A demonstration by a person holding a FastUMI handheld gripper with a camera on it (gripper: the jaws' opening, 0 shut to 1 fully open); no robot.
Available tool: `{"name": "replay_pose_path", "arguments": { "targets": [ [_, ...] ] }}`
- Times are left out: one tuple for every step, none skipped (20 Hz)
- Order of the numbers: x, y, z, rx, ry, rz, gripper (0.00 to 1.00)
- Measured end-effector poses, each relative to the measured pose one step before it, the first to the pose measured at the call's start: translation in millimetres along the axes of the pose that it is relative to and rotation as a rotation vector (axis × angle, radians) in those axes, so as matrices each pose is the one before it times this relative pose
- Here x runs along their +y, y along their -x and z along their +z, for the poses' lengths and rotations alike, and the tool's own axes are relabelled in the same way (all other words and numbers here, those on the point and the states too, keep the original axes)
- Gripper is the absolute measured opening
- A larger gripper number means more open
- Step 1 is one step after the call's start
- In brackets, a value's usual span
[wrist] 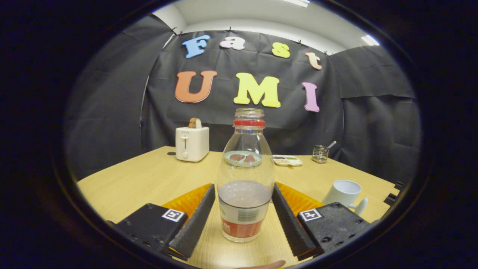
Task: Take the bottle from table, then pour the juice into the cup, finally place the bottle on the coaster
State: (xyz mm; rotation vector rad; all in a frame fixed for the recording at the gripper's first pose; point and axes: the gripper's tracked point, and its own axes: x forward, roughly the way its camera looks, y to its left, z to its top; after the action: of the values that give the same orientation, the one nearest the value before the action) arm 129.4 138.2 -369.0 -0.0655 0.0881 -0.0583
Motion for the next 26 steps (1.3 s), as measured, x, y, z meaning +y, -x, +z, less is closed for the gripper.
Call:
{"name": "replay_pose_path", "arguments": {
  "targets": [
    [-1.65,-1.41,-2.04,-0.00217,-0.00199,0.00046,0.81],
    [-1.28,-0.85,-2.59,0.00722,-0.0116,-0.00114,0.8],
    [-1.96,3.12,-0.17,0.01066,-0.01297,-0.00181,0.79],
    [-2.62,3.49,-0.06,0.01261,-0.01691,0.00227,0.78],
    [0.5,5.2,2.78,0.00906,-0.03486,0.01178,0.78],
    [-0.62,5.48,5.05,0.0,-0.04106,0.01094,0.78],
    [-1.34,4.12,5.77,0.00638,-0.04267,0.00546,0.78],
    [-1.43,4.61,6.08,-0.00293,-0.04439,0.00614,0.78],
    [0.89,3.46,8.63,-0.0048,-0.04716,0.00826,0.78],
    [-0.3,3.97,6.51,-0.00301,-0.04552,0.00421,0.78],
    [-0.21,2.24,6.08,0.00001,-0.0391,0.00224,0.78],
    [-0.07,1.5,3.85,0.0048,-0.03787,0.00305,0.77],
    [1.5,1.24,5.39,0.00215,-0.03108,0.00703,0.77],
    [2.44,1.72,3.92,0.00263,-0.02855,0.01074,0.77],
    [2.51,0.5,3.62,0.01182,-0.02643,0.01284,0.77],
    [2.18,-1.06,0.42,0.01266,-0.02617,0.0115,0.77],
    [1.53,-1.08,2.08,0.01174,-0.03282,0.012,0.77],
    [0.38,-0.22,2.37,0.01157,-0.0412,0.01172,0.77],
    [-0.04,0.37,2.05,0.01239,-0.04475,0.01013,0.77],
    [-0.77,-1.49,1.35,0.0099,-0.05006,0.00628,0.76],
    [-1.89,-0.11,1.86,0.01072,-0.05431,0.00655,0.76],
    [-2.16,-0.83,0.59,0.01175,-0.06002,0.00701,0.76],
    [-2.61,-0.62,2.48,0.00741,-0.06308,0.00626,0.77],
    [-2.7,-0.21,1.03,0.01095,-0.05679,0.00601,0.76],
    [-2.13,-0.84,0.68,0.01124,-0.05391,0.00983,0.76],
    [-2.17,-0.97,1.06,0.00615,-0.04816,0.0071,0.76]
  ]
}}
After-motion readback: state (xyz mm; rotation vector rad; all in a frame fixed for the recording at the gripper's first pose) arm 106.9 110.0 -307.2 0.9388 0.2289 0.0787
